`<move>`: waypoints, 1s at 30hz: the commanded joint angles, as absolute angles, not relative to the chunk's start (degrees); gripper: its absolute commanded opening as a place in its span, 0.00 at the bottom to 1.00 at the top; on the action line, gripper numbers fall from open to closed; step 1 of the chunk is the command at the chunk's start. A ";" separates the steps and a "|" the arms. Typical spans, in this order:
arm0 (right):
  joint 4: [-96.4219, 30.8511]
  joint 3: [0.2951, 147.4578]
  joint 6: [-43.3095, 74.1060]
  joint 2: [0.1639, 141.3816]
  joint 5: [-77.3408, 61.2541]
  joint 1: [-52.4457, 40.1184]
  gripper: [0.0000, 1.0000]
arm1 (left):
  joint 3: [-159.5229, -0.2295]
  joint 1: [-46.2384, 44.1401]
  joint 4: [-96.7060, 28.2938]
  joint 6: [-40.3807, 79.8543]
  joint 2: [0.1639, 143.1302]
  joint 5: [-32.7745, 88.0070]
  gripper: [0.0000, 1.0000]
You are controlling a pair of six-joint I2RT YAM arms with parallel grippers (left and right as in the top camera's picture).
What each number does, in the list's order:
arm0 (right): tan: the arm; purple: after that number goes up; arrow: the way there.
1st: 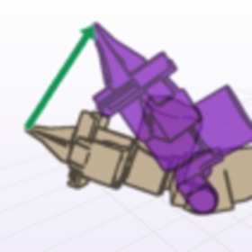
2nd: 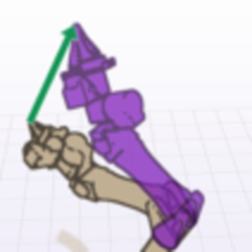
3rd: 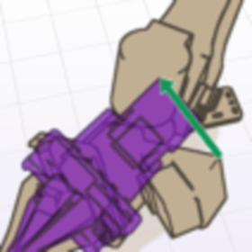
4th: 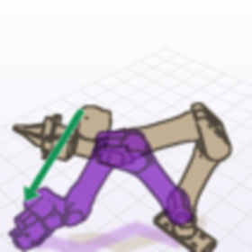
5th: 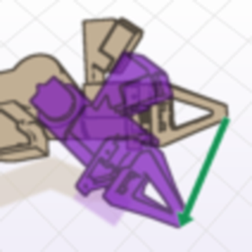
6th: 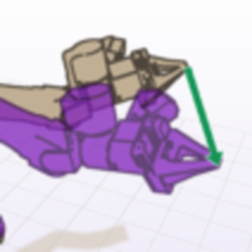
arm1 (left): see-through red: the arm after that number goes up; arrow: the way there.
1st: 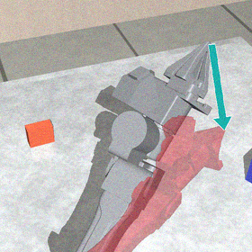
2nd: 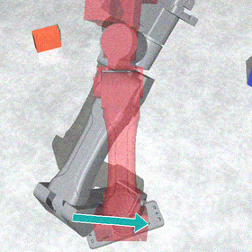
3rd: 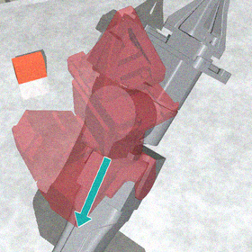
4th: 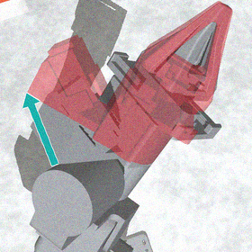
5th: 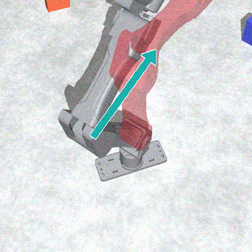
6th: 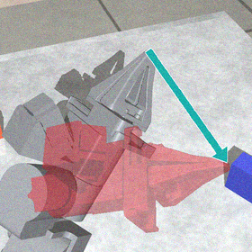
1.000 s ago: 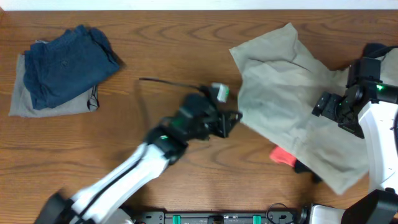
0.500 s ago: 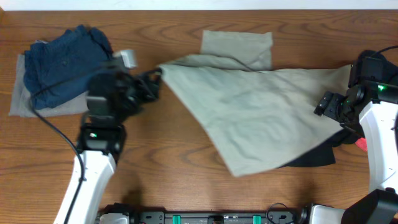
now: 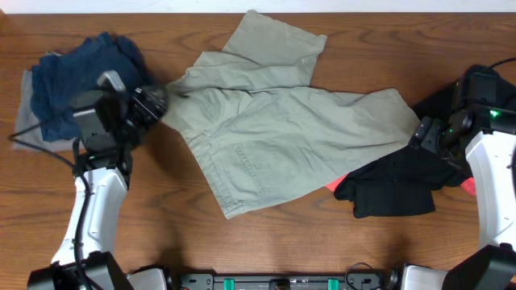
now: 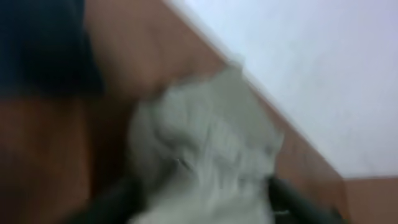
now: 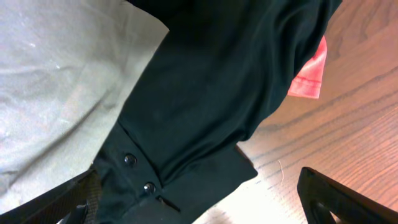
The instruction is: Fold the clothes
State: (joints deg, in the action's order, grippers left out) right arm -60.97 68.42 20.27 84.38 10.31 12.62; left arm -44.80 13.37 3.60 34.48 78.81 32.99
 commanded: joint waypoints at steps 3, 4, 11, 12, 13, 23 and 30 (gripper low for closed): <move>-58.19 68.51 14.48 84.66 7.27 13.21 0.88 | -45.12 11.35 -13.65 32.36 79.75 38.65 0.98; -57.32 68.51 13.37 84.75 6.04 13.21 0.84 | -45.12 10.90 -17.19 31.83 79.79 38.35 0.98; -50.59 68.49 11.09 87.99 3.62 13.21 0.29 | -43.29 5.23 -24.84 30.35 79.79 38.09 0.98; -49.52 68.49 11.14 89.14 3.60 13.21 0.20 | -42.96 4.03 -24.91 30.13 79.79 37.80 0.98; -48.64 68.49 11.14 90.21 3.60 13.21 0.13 | -42.76 3.07 -25.06 30.17 79.79 37.23 0.98; -35.86 68.49 16.19 103.48 5.23 13.63 0.02 | -42.59 -6.59 -27.22 29.98 79.79 29.21 0.98; -32.71 68.49 21.87 111.18 9.65 16.58 0.04 | -42.59 -11.70 -27.79 30.00 80.44 25.85 0.98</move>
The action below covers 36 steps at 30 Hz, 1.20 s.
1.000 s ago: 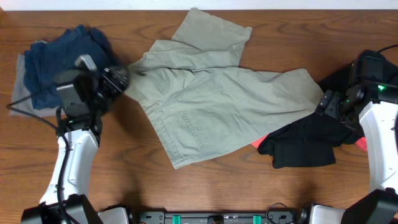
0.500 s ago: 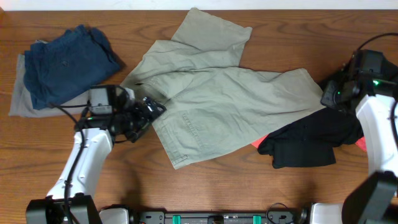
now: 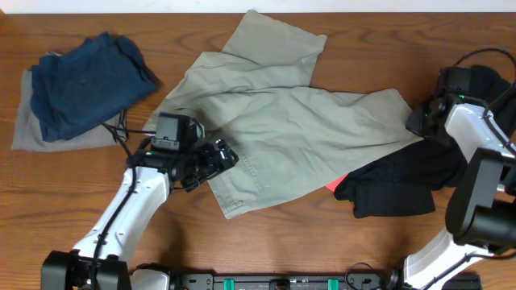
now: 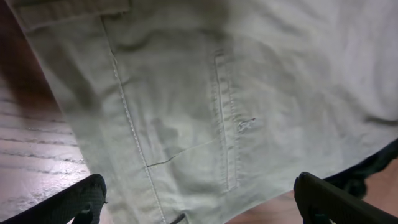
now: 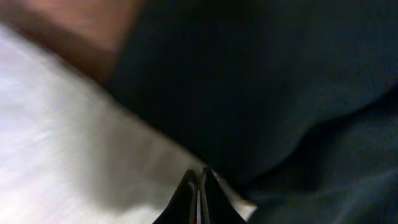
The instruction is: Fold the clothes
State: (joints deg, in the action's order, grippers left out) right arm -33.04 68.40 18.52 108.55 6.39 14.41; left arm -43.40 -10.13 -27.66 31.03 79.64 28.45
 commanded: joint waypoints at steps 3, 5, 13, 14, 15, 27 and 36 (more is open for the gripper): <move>-33.26 68.49 21.82 113.80 9.74 18.48 0.04 | -42.59 -14.02 -27.44 29.98 81.65 25.82 0.98; -34.35 68.49 21.85 115.37 10.52 20.08 0.04 | -42.59 -15.53 -27.00 29.98 82.94 25.82 0.98; -39.29 68.51 21.82 116.46 15.00 28.27 0.21 | -42.59 -19.84 -23.00 30.00 89.38 25.87 0.98; -39.66 68.51 21.82 116.46 14.96 29.36 0.24 | -42.59 -20.36 -22.13 30.00 90.06 25.87 0.98; -39.99 68.51 21.85 116.46 14.72 30.37 0.29 | -42.59 -20.78 -21.47 30.00 90.65 25.87 0.98; -46.52 68.64 29.08 116.46 25.08 41.15 0.32 | -42.59 -22.70 -23.77 30.02 94.35 26.33 0.98; -45.58 72.93 20.25 112.92 3.66 44.91 0.42 | -42.59 -22.70 -23.75 30.02 94.30 32.38 0.98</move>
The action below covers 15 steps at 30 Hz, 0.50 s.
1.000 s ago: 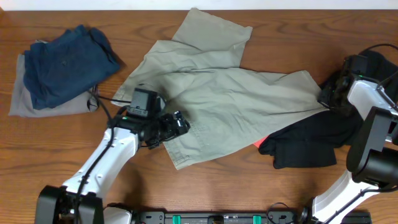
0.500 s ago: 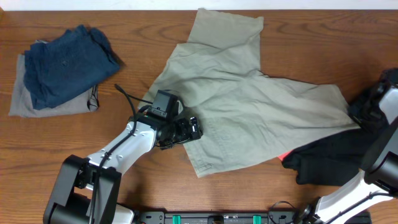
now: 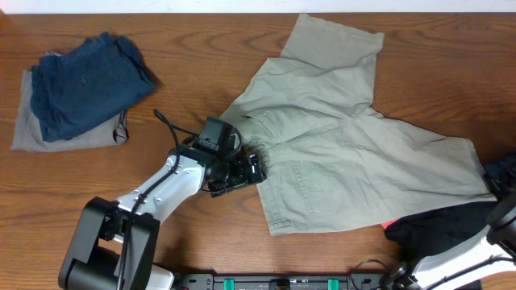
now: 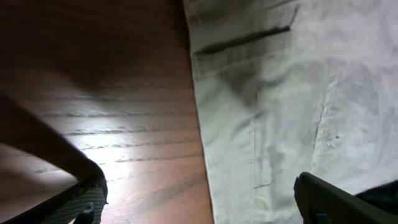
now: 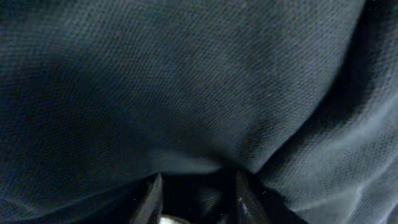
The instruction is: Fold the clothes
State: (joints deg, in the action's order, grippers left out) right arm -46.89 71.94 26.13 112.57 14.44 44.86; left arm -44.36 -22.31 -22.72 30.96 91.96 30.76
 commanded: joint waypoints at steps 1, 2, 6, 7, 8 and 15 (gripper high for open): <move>-45.63 73.52 18.63 112.33 1.39 44.51 0.45 | -42.59 -22.68 -23.70 30.02 94.30 32.38 0.98; -45.87 74.11 17.04 111.55 -0.78 44.03 0.46 | -42.61 -22.68 -23.68 30.02 94.28 32.38 0.98; -46.83 74.59 14.87 107.53 -4.12 41.58 0.49 | -42.61 -22.44 -21.87 29.98 94.28 32.36 0.98; -47.00 74.59 14.59 106.32 -4.12 40.88 0.50 | -42.61 -22.06 -20.34 29.98 94.15 32.34 0.98; -47.09 74.59 14.41 105.27 -4.10 40.32 0.51 | -42.65 -21.56 -18.96 30.00 94.00 32.34 0.98; -49.74 74.59 13.93 95.94 -4.58 34.87 0.56 | -42.76 -16.45 -6.81 30.48 93.45 29.52 0.98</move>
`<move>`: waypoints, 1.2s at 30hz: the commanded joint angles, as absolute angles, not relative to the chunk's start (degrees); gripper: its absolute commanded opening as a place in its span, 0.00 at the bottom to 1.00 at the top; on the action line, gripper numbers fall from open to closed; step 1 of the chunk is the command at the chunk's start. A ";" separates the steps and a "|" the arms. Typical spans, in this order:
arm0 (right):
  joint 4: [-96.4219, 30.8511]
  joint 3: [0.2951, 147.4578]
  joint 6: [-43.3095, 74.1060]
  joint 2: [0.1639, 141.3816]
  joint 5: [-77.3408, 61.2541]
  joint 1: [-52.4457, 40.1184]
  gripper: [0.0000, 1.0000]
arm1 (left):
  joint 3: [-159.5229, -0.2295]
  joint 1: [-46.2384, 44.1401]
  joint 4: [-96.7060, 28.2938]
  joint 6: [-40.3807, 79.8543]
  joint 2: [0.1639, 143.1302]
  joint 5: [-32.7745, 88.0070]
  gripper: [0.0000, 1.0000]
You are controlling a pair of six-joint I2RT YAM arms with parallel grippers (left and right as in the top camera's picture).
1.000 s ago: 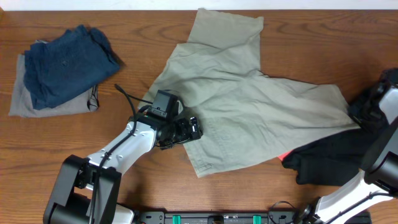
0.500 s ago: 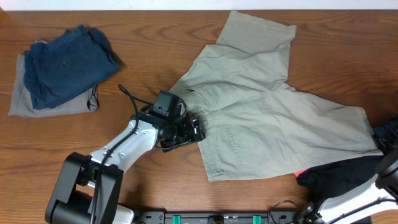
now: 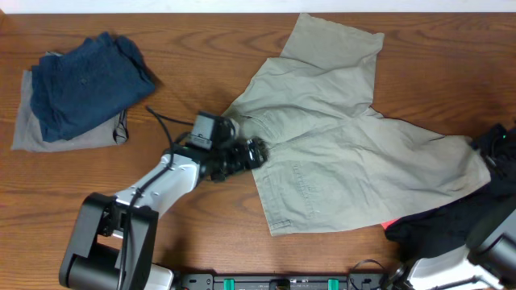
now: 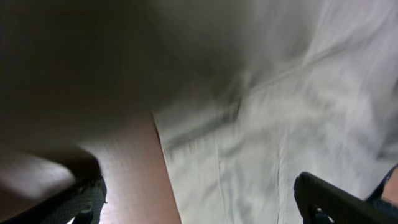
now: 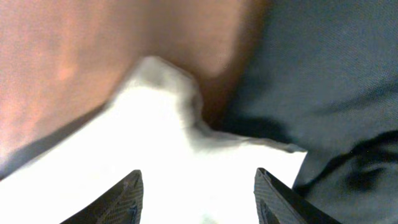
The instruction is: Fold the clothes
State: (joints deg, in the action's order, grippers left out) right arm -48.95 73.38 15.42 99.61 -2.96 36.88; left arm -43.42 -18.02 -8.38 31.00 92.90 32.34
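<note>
Khaki shorts lie spread over the middle and right of the table, one leg toward the far edge, the other toward the right. My left gripper is at the waistband's left edge; in the left wrist view the left gripper is open, with khaki cloth and bare wood between its fingers. My right gripper sits at the right leg's end. In its own view the right gripper is open over the leg's pale corner, beside black cloth.
A folded blue garment lies on a grey one at the far left. A heap of black clothes with a bit of red cloth lies at the front right, partly under the shorts' leg.
My left gripper has shifted a little away from the front edge along the waistband. The right gripper, nearly shut against black cloth before, is now open over the khaki leg's corner. The shorts lie as before.
The shorts first lay further left, my left gripper at their left corner near the blue pile and my right open by the black clothes. Then the left was open over the waistband and the right shut at the leg's end. Later the shorts lay further right, as now.
</note>
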 commanded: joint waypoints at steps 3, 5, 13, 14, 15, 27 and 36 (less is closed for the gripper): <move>-51.48 74.59 13.15 92.75 -4.56 31.66 0.56 | -42.76 -15.66 -3.81 30.48 93.49 20.45 0.98; -52.14 74.59 13.19 91.70 -4.54 30.11 0.56 | -42.76 -15.66 -2.24 30.46 93.58 16.47 0.98; -55.75 74.56 13.21 91.07 -4.78 25.67 0.54 | -42.78 -14.35 9.98 30.41 94.37 9.56 0.29; -56.05 74.59 13.21 91.07 -4.97 25.34 0.54 | -42.85 -13.54 11.94 30.41 94.37 8.80 0.25; -56.36 74.56 13.21 91.07 -5.02 24.93 0.55 | -43.11 -12.56 13.63 30.41 94.37 8.08 0.22; -57.65 74.54 12.86 91.07 -7.51 18.92 0.57 | -56.27 0.10 4.69 29.32 94.37 13.82 0.66; -57.76 74.35 12.36 91.07 -5.39 17.61 0.58 | -55.61 -2.96 -15.77 29.34 94.37 29.98 0.88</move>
